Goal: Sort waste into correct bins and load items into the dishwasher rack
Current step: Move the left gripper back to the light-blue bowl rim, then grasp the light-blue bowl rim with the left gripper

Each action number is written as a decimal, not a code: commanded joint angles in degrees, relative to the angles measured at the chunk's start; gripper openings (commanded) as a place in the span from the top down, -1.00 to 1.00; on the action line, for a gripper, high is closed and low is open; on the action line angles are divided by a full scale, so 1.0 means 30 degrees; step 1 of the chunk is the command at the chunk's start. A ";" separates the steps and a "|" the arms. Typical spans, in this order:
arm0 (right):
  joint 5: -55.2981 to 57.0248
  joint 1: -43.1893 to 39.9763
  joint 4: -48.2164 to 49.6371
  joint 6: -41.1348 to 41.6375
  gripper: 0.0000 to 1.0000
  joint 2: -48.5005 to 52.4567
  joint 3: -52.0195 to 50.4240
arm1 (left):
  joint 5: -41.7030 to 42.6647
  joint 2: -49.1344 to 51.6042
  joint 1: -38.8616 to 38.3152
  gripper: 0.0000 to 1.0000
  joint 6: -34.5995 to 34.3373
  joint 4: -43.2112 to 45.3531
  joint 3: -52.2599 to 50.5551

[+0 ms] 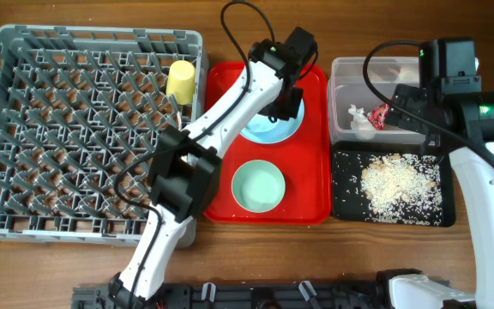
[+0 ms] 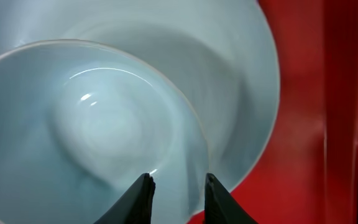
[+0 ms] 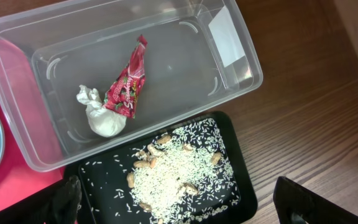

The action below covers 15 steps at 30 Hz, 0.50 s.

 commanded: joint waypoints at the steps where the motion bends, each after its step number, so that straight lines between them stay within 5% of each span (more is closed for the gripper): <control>1: -0.0044 -0.0044 0.0044 0.0015 -1.00 -0.0204 0.0073 | -0.0248 0.0823 -0.0146 0.41 -0.0364 0.0124 -0.0452; 9: -0.0044 -0.0044 0.0044 0.0022 -0.99 -0.0204 0.0073 | -0.0270 0.0933 -0.0211 0.44 -0.0357 0.0182 -0.0605; 12: -0.0044 -0.0044 0.0044 0.0015 -1.00 -0.0204 0.0073 | -0.0306 0.0874 -0.0102 0.76 -0.0204 0.0342 -0.0568; 15: -0.0044 -0.0044 0.0044 0.0022 -0.99 -0.0204 0.0073 | -0.0539 0.0481 0.0211 0.81 -0.0226 0.0080 -0.0160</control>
